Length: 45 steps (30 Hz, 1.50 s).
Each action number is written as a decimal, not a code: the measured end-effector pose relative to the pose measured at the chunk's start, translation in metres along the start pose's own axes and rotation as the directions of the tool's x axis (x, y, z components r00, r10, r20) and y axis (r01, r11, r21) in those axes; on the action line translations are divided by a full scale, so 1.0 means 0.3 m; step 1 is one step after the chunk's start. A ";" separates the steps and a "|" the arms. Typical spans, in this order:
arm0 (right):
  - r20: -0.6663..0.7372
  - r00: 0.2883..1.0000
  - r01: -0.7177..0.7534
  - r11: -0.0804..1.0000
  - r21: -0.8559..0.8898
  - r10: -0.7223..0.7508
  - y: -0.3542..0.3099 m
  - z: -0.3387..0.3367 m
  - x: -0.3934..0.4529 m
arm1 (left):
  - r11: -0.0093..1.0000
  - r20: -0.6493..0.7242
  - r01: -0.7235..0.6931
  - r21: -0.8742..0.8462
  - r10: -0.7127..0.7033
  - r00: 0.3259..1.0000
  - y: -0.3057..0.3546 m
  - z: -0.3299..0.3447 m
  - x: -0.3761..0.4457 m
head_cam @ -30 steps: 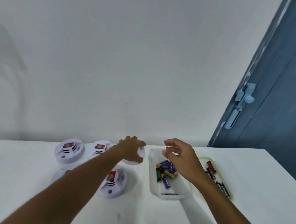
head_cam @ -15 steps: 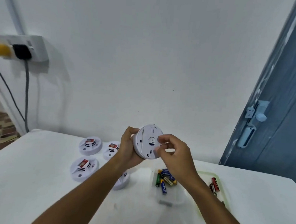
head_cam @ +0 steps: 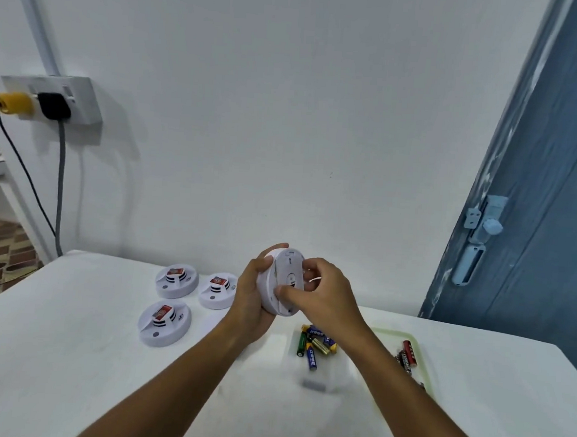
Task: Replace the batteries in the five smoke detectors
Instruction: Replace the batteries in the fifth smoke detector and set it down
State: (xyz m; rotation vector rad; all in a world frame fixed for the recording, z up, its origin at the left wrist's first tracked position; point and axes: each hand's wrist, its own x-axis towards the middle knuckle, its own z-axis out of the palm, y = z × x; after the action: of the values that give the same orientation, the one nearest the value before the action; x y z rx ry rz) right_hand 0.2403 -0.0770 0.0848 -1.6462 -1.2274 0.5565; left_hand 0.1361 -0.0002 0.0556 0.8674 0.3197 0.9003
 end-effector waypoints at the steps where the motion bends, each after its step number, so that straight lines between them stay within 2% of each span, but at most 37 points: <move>1: 0.014 1.000 -0.006 1.000 0.006 0.006 -0.003 0.000 -0.001 | 1.000 -0.011 -0.001 0.000 0.001 1.000 0.001 0.001 -0.005; 9: 0.166 0.985 -0.038 0.998 -0.055 0.046 -0.044 0.041 0.011 | 1.000 -0.086 0.002 -0.013 -0.004 0.996 0.027 -0.049 -0.040; 19: 0.218 0.975 -0.006 0.978 -0.209 0.052 -0.094 0.161 0.040 | 0.999 -0.065 -0.010 -0.033 0.008 0.998 0.084 -0.141 -0.068; 23: 0.236 0.968 -0.015 0.961 -0.277 0.084 -0.097 0.213 0.063 | 0.996 -0.151 0.050 -0.077 -0.061 0.987 0.087 -0.169 -0.074; 27: 0.282 0.954 -0.020 0.958 -0.287 0.104 -0.081 0.252 0.076 | 0.996 -0.218 0.050 -0.075 -0.065 0.974 0.085 -0.198 -0.087; 31: 0.323 0.938 -0.036 0.960 -0.278 0.128 -0.058 0.286 0.078 | 0.987 -0.321 0.108 -0.122 -0.143 0.936 0.079 -0.220 -0.109; 34: 0.346 0.928 -0.037 0.957 -0.286 0.139 -0.054 0.311 0.073 | 0.984 -0.346 0.128 -0.122 -0.163 0.924 0.076 -0.233 -0.125; 40: 0.429 0.892 -0.012 0.957 -0.291 0.142 -0.082 0.399 0.058 | 0.986 -0.466 0.159 -0.041 -0.159 0.871 0.094 -0.340 -0.179; 45: 0.565 0.810 0.012 0.959 -0.282 0.156 -0.127 0.534 0.053 | 0.996 -0.498 0.084 0.041 -0.053 0.866 0.141 -0.441 -0.260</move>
State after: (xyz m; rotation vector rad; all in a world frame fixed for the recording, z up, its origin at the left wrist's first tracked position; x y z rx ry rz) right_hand 0.1009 0.0065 0.0537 -1.8234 -1.7560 1.0376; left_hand -0.0106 0.0206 -0.0029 0.6633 0.8264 1.0456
